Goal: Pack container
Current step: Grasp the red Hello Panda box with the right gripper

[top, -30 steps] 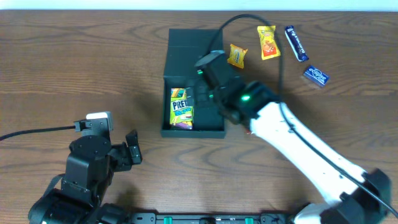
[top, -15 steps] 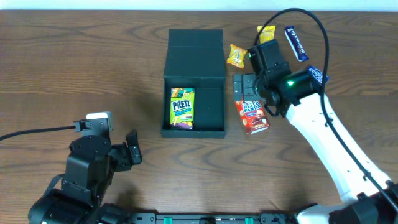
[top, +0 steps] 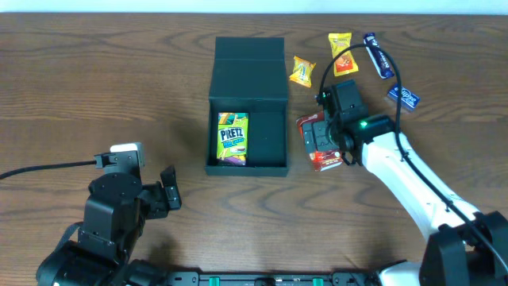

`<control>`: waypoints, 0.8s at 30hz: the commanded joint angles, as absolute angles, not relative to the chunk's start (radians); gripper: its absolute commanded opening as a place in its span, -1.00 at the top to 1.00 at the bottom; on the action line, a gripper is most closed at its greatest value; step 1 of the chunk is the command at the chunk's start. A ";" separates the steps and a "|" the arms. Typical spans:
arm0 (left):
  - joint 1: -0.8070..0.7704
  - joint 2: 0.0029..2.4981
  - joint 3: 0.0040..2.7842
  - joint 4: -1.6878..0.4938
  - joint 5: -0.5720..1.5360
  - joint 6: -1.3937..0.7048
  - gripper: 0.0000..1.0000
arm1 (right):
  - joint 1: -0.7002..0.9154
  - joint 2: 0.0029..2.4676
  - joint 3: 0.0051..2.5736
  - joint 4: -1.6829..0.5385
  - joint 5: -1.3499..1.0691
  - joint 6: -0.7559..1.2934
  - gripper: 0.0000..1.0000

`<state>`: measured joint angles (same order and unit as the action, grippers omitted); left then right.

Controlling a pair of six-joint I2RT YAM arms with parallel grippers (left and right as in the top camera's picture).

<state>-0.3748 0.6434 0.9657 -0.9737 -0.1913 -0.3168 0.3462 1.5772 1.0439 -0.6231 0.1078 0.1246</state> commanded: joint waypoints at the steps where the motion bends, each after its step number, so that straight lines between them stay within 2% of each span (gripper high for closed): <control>1: -0.372 0.640 0.986 -0.977 -0.210 -0.311 -0.90 | 0.339 1.625 1.008 -0.599 0.093 0.097 -0.98; 13: -0.372 0.640 0.986 -0.977 -0.210 -0.311 -0.91 | 0.340 1.832 0.999 -0.540 0.044 0.100 -0.98; 15: -0.372 0.640 0.986 -0.977 -0.210 -0.311 -0.91 | 0.340 1.847 0.999 -0.537 0.044 0.101 -0.88; 19: -0.372 0.640 0.986 -0.977 -0.210 -0.311 -0.90 | 0.340 1.848 0.999 -0.529 0.044 0.112 -0.50; 24: -0.372 0.640 0.986 -0.977 -0.210 -0.311 -0.90 | 0.340 1.848 0.999 -0.527 0.044 0.159 -0.43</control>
<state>-0.3748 0.6434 0.9657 -0.9737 -0.1913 -0.3168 0.3462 1.8130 1.0061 -0.5243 0.0299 0.1261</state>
